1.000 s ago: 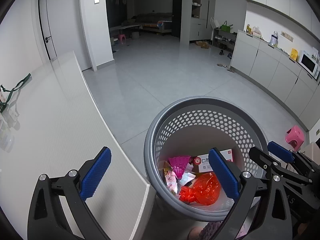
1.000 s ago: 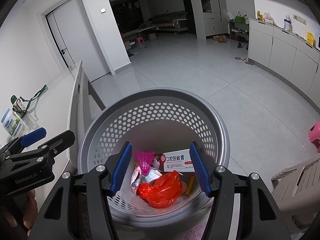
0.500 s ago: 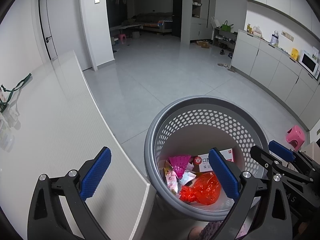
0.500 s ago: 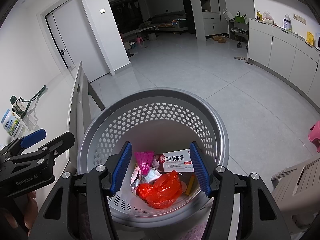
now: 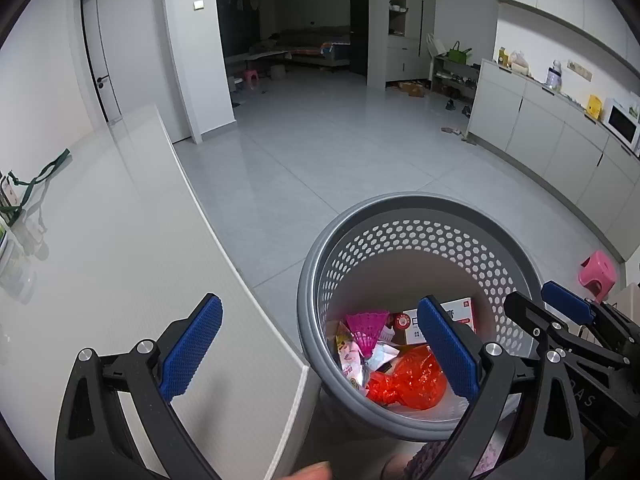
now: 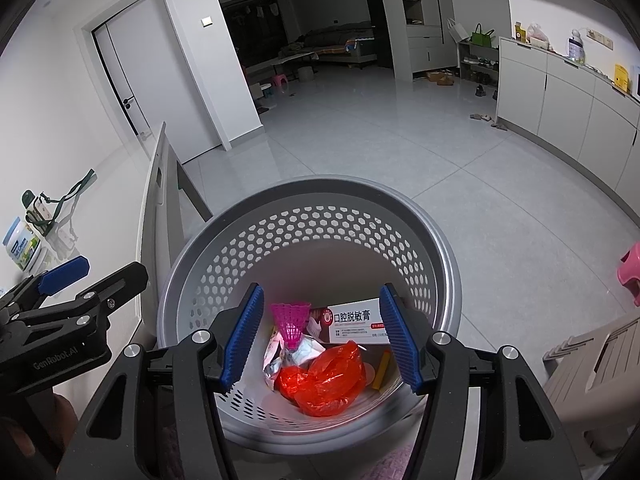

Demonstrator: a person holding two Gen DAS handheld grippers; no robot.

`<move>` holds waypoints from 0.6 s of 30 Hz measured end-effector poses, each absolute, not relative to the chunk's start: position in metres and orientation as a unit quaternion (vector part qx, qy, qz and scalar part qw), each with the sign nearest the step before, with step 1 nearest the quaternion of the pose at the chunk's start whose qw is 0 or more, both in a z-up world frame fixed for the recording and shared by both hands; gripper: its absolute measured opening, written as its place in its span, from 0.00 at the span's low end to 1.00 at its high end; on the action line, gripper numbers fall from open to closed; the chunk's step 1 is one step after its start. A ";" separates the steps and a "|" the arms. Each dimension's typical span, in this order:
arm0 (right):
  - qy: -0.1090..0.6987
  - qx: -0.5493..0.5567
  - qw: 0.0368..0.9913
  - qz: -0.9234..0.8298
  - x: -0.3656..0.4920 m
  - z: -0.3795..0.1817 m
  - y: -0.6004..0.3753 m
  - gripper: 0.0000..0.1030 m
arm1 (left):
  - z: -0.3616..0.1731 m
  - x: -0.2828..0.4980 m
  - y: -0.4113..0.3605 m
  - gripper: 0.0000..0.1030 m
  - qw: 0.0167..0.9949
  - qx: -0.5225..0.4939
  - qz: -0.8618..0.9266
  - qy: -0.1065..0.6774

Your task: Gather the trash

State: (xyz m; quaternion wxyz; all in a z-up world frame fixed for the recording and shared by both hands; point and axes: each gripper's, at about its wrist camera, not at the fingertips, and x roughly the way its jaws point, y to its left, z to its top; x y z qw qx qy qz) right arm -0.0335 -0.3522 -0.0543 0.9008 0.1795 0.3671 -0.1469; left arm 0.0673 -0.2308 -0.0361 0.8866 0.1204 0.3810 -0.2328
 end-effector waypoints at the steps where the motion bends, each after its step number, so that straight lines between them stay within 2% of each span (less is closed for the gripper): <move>1: 0.367 0.179 0.901 -0.147 -0.033 -0.054 -0.352 0.56 | -0.036 0.067 -0.231 0.93 0.887 0.120 -0.233 0.381; 18: 0.367 0.178 0.901 -0.145 -0.034 -0.053 -0.351 0.56 | -0.037 0.068 -0.230 0.93 0.886 0.119 -0.231 0.383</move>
